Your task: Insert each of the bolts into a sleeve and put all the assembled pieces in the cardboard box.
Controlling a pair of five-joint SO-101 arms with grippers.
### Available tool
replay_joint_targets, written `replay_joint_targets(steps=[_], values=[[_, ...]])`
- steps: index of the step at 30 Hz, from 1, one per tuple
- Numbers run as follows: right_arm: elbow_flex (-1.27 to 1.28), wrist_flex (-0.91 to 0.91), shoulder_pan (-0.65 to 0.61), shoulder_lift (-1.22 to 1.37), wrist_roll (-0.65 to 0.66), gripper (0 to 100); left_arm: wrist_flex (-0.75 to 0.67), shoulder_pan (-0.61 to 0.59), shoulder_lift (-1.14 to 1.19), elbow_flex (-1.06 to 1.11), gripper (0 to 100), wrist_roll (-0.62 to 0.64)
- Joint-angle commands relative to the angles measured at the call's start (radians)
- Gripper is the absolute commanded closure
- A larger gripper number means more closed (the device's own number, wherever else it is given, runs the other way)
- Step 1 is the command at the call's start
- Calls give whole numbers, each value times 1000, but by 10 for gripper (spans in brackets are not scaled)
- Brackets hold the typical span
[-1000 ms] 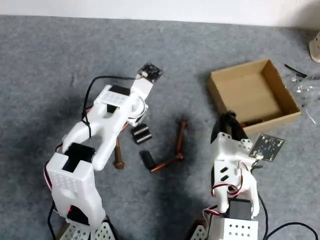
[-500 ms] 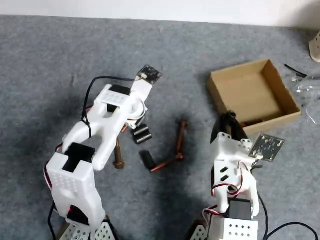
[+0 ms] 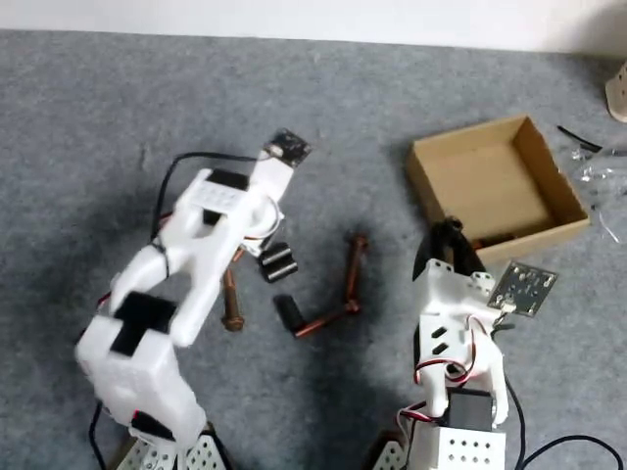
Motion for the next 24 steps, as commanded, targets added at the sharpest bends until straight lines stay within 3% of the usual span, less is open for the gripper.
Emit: replay_joint_targets(steps=[1, 10, 16, 21, 24], values=[[99, -21, 15, -18, 12, 994, -12, -59, -357, 117, 994, 9], [99, -21, 15, -18, 12, 994, -230, -74, -1153, 680, 994, 12], [99, -21, 13, -18, 12, 994, -253, -76, -1675, 967, 994, 14], [99, -21, 12, -16, 9, 994, -253, -81, -2028, 1115, 992, 126], [99, -2, -22, -16, 12, 994, -270, -82, -2074, 1145, 993, 198]])
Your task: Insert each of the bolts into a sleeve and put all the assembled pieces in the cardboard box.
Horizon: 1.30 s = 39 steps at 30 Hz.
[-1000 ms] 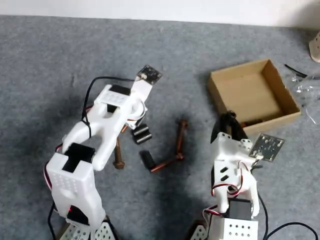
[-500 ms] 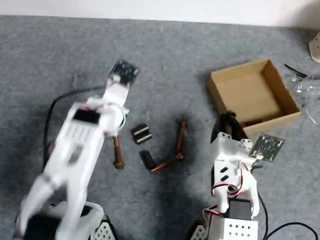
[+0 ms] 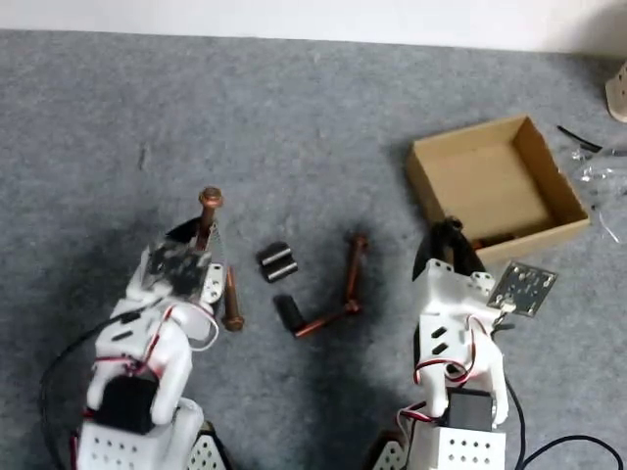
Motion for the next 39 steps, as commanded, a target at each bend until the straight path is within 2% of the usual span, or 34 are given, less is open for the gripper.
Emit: replay_joint_targets(steps=[1, 4, 9, 16, 18, 23, 26, 32, 36, 39], values=[[99, 12, -42, -16, 12, 994, -66, -13, -102, 24, 992, 103], [99, 25, -104, -16, 12, 994, -155, -7, -68, 56, 990, 146], [99, 36, -206, -18, 14, 994, -316, -13, -68, 134, 990, 147], [99, -77, -441, -19, 15, 994, -393, -8, -68, 142, 990, 158], [99, -148, -469, -18, 32, 994, -423, -15, -68, 134, 990, 224], [99, -213, -564, -15, 264, 994, -437, -53, -68, 93, 991, 420], [99, -214, -627, 25, 333, 994, -439, 1, -68, 79, 990, 540], [101, -325, -644, 179, 358, 994, -439, 48, -70, 61, 990, 764], [101, -400, -645, 278, 358, 994, -437, 53, -104, 59, 990, 836], [101, -435, -645, 328, 358, 994, -434, 107, -119, 44, 990, 850]])
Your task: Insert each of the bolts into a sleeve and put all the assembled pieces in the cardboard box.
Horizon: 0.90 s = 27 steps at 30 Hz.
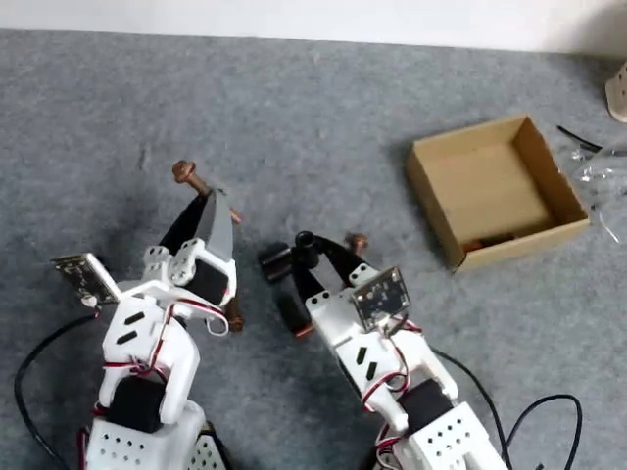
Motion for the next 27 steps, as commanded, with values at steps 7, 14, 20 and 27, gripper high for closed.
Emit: replay_joint_targets(steps=[7, 14, 20, 27], values=[[97, -64, -39, 54, 49, 994, 89, 251, -28, -163, 990, -71], [97, -42, -71, 51, 137, 994, 91, 292, -27, -67, 990, -155], [97, -42, -70, 51, 137, 994, 92, 294, -25, -39, 990, -178], [97, -42, -70, 51, 138, 994, 89, 294, -25, -7, 990, -180]])
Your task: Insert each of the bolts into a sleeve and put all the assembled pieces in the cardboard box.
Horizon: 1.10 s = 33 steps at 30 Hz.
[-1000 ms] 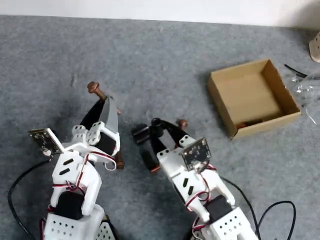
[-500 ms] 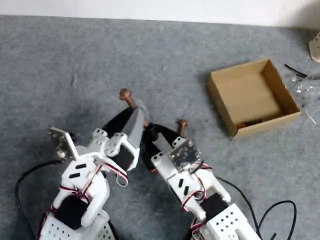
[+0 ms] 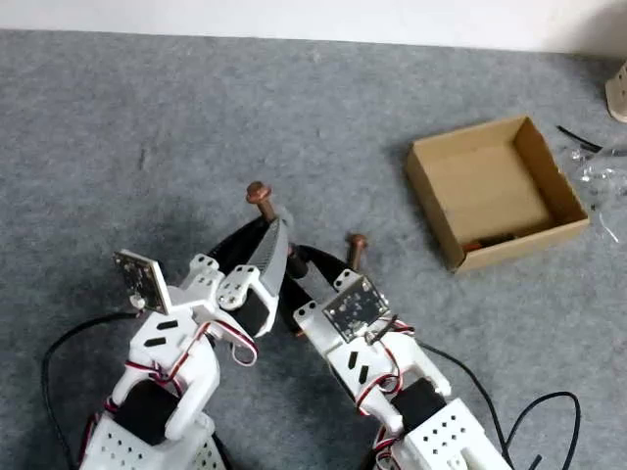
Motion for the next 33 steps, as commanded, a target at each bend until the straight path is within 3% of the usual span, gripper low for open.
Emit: replay_joint_targets(steps=[1, 6, 15, 28, 33], values=[[97, -16, -8, -5, 14, 994, -11, 18, -21, 48, 990, -17], [97, -16, -7, -5, 14, 994, -101, 41, -21, 153, 992, -104], [97, -22, 30, -5, 12, 994, -100, 114, -21, 183, 992, -106], [97, -16, 30, -5, 12, 994, -81, 61, -21, 183, 988, -103], [97, -16, 31, -5, 12, 994, -18, 61, -21, 183, 861, -103]])
